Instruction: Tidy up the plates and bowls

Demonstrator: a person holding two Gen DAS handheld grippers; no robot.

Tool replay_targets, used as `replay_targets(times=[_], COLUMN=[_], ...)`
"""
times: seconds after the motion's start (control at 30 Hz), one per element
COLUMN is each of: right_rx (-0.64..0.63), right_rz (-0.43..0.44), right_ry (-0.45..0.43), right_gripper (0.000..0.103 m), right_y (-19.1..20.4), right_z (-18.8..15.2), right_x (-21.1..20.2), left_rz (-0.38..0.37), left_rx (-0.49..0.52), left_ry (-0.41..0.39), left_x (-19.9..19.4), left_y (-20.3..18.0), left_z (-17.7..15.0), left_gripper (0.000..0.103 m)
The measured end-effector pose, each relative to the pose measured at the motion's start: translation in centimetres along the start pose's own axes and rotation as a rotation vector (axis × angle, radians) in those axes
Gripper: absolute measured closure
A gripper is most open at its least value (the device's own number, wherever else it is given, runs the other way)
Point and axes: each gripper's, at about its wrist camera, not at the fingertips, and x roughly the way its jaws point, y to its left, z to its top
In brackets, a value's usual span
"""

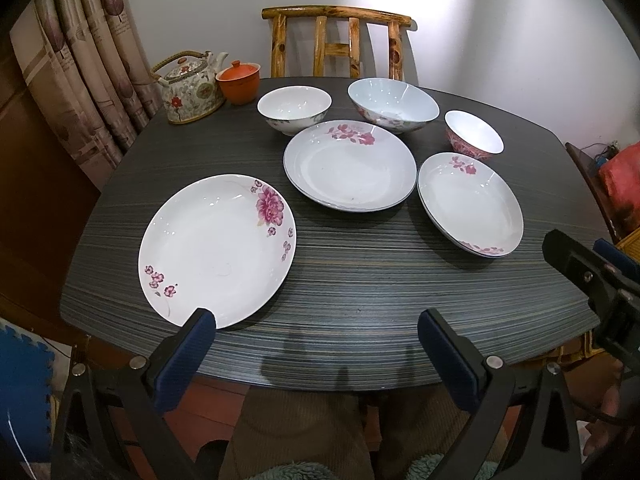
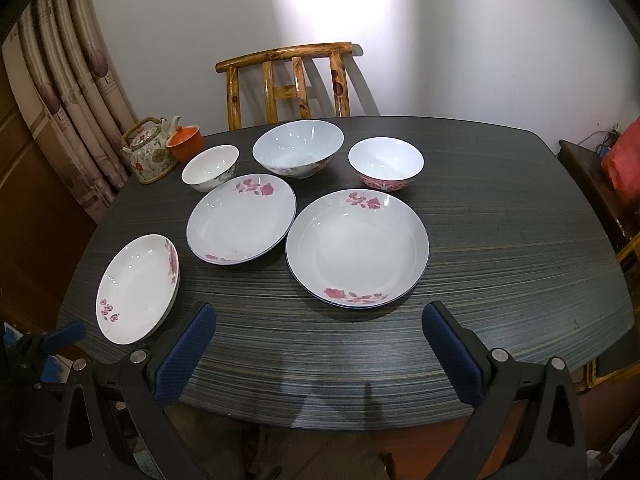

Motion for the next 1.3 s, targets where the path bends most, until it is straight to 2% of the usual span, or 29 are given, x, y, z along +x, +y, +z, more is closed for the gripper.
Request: replay_targets(times=[0.57,0.77,0.87,1.0,1.07,1.13,1.2,1.3], right_rx=[0.012,0.004,-0.009,-0.042,-0.055,-0.086,-0.109,-0.128], right_rz=[-0.001,0.016,0.028,0.042,0.071,0.094,0.128,0.166], right_ry=[0.001,-0.003,-0.007,-0.007,-0.005,-0.002,0.005,0.026], right_gripper=[0.001,0.001,0.001,0.001,0.001,0.001,0.001,0.001], right_y=[0.1,0.3,0.5,1.3,1.8,2.7,3.8,4.8], right_z=[-0.1,0.0,0.2,0.4,0.5,0.7,0.9,1.1], right_x=[0.0,0.0,-0.1,0.2,0.4,0.7,1.1,1.9], left_rz=[0.003,-0.044,-0.057,-0.028,-0.022,-0.009,0.000,0.035], left_rx=[0.004,-0.021,-0.065,-0.119,-0.168,-0.221,-0.282,-0.337], left_ry=[-0.008,-0.014,-0.015,-0.023,-0.017,-0.007,0.013,0.021], left_x=[-0.1,-0.1,0.0,0.0,0.2,0.5,0.9,1.3], left_y=[-0.2,0.8,2.6,5.6,8.0,10.6,13.3,16.5], left_z=[-0.2,0.4,1.0,1.6,1.8,1.9,1.8,1.5], left_gripper=[0.000,0.000,0.000,0.000,0.000,0.007,0.009,0.009])
